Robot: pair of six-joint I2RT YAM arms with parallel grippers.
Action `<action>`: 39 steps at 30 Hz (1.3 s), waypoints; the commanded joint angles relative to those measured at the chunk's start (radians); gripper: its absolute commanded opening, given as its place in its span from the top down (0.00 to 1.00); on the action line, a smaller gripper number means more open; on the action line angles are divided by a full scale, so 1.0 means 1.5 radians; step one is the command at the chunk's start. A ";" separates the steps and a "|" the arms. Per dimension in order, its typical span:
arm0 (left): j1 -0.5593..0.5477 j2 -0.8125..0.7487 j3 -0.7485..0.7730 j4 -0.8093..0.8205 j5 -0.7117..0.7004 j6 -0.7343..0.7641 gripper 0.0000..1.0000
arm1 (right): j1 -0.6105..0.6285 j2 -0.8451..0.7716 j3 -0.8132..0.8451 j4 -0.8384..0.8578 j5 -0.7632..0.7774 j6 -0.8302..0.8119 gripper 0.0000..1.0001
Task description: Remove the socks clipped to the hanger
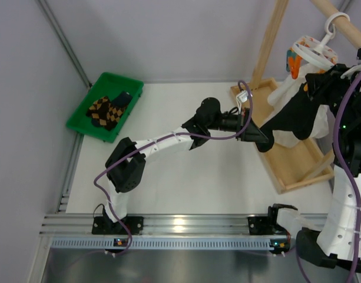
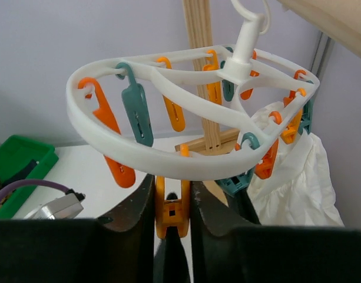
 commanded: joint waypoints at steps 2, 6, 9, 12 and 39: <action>0.001 -0.018 0.005 0.027 0.015 0.000 1.00 | -0.017 0.006 -0.001 0.037 -0.014 0.009 1.00; 0.002 -0.011 0.002 0.028 0.010 0.000 1.00 | -0.021 0.013 0.004 0.029 -0.006 0.016 1.00; 0.006 -0.013 -0.019 0.027 -0.013 0.003 1.00 | -0.020 0.015 0.006 0.018 0.002 0.020 1.00; 0.021 -0.033 -0.021 -0.116 -0.114 0.077 1.00 | -0.021 0.014 0.006 0.008 0.014 0.023 1.00; 0.412 0.004 -0.112 0.001 -1.048 0.695 1.00 | -0.021 0.031 -0.088 0.140 -0.067 0.067 1.00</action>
